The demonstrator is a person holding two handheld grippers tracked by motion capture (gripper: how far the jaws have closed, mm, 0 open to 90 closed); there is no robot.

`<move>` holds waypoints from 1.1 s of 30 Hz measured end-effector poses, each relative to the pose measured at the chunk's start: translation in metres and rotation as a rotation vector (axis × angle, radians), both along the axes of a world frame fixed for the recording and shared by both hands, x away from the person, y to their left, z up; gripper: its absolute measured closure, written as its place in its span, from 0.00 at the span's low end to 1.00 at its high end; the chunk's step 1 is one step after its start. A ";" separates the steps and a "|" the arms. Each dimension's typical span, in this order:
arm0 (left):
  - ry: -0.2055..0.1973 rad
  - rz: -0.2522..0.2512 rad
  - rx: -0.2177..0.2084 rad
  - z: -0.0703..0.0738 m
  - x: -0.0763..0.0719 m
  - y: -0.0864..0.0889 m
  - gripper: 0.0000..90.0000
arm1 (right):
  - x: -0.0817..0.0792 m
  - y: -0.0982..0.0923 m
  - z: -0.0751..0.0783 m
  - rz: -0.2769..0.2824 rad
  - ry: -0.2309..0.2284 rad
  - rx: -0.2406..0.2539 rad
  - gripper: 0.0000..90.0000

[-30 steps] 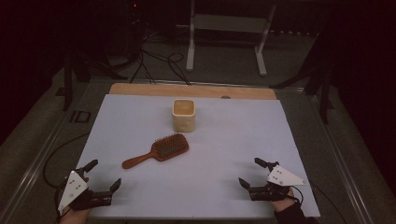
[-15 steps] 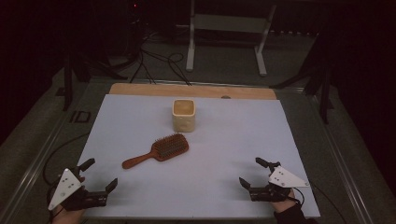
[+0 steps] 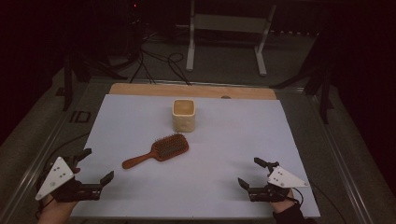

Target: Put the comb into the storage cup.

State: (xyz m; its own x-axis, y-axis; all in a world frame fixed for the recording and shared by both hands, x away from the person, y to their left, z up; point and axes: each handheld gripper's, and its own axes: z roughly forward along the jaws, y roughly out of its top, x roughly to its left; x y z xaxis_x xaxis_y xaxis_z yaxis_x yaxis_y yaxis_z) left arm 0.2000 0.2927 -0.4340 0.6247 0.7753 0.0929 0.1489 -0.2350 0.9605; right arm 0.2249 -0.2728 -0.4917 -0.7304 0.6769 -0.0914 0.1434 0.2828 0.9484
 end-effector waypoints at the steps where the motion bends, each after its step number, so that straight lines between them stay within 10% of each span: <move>1: 0.006 -0.001 0.005 0.002 0.002 -0.001 0.00 | 0.000 0.000 0.000 0.000 0.000 0.000 0.10; 19: 0.038 -0.011 0.076 0.039 0.036 -0.015 0.00 | 0.000 0.000 0.000 -0.001 0.001 0.014 0.10; 33: 0.077 -0.029 0.115 0.029 0.067 -0.025 0.00 | -0.001 0.002 0.000 0.009 0.004 0.019 0.10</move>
State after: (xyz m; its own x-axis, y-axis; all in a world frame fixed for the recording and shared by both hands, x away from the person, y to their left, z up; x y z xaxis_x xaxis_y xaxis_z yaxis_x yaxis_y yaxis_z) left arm 0.2666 0.2676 -0.4048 0.6557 0.7436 0.1305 0.2129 -0.3480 0.9130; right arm 0.2243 -0.2712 -0.4916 -0.7367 0.6719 -0.0758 0.1449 0.2664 0.9529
